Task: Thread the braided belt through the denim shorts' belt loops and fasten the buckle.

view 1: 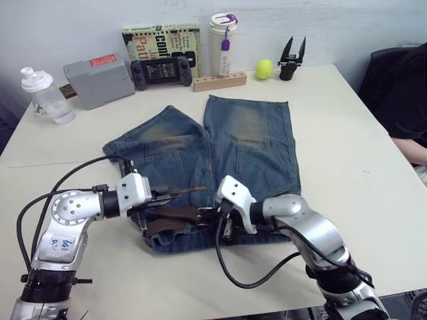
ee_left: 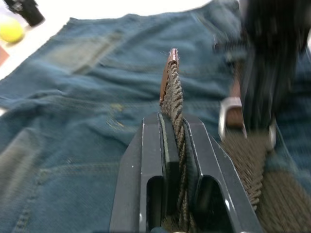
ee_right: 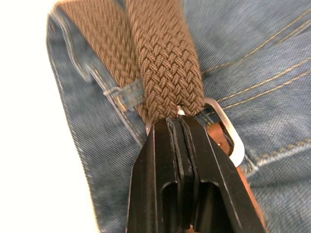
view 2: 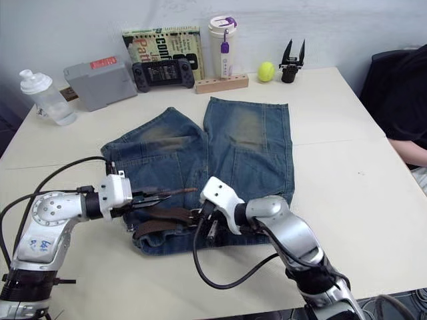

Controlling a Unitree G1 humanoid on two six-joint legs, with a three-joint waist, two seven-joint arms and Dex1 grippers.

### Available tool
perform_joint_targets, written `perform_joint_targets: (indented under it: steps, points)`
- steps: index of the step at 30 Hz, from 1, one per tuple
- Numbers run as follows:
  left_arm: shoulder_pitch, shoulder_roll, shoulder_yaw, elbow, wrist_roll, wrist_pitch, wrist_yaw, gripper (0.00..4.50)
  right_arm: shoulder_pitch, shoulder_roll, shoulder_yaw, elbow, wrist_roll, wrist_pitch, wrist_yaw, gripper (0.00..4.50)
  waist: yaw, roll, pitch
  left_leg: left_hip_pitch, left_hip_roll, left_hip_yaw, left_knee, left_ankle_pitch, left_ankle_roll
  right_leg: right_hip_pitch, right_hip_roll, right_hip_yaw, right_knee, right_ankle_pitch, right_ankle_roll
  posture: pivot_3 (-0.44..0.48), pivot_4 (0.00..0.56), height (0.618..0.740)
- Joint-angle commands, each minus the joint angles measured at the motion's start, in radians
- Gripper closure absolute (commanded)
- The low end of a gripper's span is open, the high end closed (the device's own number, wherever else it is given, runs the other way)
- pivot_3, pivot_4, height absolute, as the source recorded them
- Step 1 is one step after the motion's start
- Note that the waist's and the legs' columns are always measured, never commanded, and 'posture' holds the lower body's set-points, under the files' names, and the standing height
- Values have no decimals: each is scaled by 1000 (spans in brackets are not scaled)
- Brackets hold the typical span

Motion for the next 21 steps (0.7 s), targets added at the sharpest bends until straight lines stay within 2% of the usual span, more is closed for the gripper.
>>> perform_joint_targets:
  steps: [1,3,4,5,9,10,15,21]
  points:
    - [26,25,-5,-42,31,-75,15,4500,57,-12,-86,-202,57,-25,-56,3722,1,-2,3,0,0,0,0,0,1,0,0,0,0,0,0,0,150,705]
    - [29,21,-2,-47,14,-65,21,4500,98,-72,-59,-244,38,-93,-54,2788,2,-3,4,0,0,0,0,-2,4,0,0,0,0,0,0,0,150,705]
    - [29,21,-1,-50,9,-63,23,4500,119,-123,-23,-251,-5,-167,-58,2496,3,-3,4,0,0,1,0,-2,5,0,0,0,0,0,0,0,150,705]
    - [30,25,-2,-51,8,-64,23,4500,136,-168,11,-249,-45,-239,-66,1996,8,-4,5,0,0,3,0,-3,5,0,0,0,0,0,0,0,150,705]
    - [20,28,3,-55,-11,-47,27,4500,183,-270,82,-177,-171,-488,-131,206,11,-7,8,0,0,9,1,-3,5,0,0,0,-1,0,0,0,150,705]
    - [19,31,2,-53,-11,-49,26,4500,186,-277,91,-156,-198,-529,-151,31,11,-8,8,1,0,10,1,-3,5,0,1,0,0,0,0,0,150,705]
    - [11,38,6,-47,-27,-42,26,4500,203,-299,159,-73,-343,-674,-217,31,18,-9,9,1,0,11,2,-2,5,0,1,1,2,0,0,0,150,705]
    - [3,47,8,-40,-35,-44,25,4500,240,-283,188,-46,-443,-726,-271,31,19,-10,10,1,0,11,2,-2,5,1,1,2,2,0,0,0,150,705]
